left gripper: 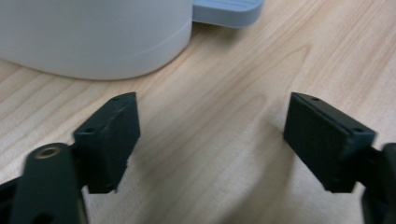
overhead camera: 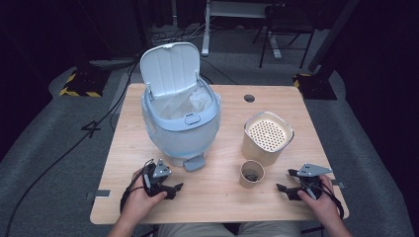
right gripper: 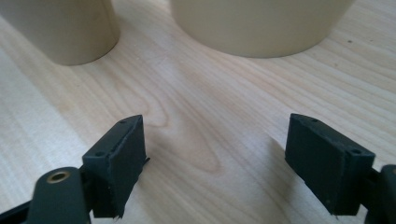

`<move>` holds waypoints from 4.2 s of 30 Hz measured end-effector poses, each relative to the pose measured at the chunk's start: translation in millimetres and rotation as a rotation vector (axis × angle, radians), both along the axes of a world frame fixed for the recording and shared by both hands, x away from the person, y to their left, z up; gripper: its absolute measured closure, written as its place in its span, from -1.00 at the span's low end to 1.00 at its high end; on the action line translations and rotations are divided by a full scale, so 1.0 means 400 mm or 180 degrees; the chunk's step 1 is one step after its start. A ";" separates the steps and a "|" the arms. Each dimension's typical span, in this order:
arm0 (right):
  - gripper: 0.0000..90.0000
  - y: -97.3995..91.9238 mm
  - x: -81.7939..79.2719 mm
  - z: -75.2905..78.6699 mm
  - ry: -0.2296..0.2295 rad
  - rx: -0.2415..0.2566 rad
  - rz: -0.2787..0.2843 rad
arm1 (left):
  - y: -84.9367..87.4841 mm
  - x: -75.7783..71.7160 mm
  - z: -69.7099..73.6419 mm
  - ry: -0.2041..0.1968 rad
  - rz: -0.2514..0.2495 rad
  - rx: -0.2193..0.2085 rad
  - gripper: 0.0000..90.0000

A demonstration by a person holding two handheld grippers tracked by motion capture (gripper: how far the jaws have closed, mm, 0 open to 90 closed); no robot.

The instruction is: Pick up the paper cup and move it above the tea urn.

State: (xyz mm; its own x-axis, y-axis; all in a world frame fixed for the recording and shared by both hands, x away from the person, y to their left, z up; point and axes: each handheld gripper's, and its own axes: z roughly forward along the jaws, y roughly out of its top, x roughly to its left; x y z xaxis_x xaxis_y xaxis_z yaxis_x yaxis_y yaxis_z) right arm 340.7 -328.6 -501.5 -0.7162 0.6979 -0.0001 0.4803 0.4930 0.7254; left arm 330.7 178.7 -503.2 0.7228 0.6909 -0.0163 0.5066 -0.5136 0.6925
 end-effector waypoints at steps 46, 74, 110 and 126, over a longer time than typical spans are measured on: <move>-0.43 0.259 0.022 0.026 -0.0149 0.0550 0.0605 | 0.003 0.002 -0.001 0.0020 -0.0014 -0.0018 -0.60; -0.36 0.202 0.026 0.204 -0.0332 0.0559 0.1050 | 0.003 0.005 -0.001 0.0023 -0.0026 -0.0017 -0.62; -0.36 0.125 0.261 0.425 -0.0543 0.0156 0.0732 | 0.003 0.005 -0.001 0.0023 -0.0026 -0.0018 -0.62; -0.36 0.105 0.340 0.403 -0.0614 0.0098 0.0527 | 0.003 0.006 -0.001 0.0033 -0.0039 -0.0029 -0.62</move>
State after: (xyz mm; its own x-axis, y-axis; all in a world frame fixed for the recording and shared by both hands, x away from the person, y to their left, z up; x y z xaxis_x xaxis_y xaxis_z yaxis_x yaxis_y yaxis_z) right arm 476.7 -286.7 -340.5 -0.8095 0.5729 -0.1285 0.2460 0.5297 0.8117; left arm 332.9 179.8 -503.7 0.7309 0.6819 -0.0301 0.5075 -0.5134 0.6920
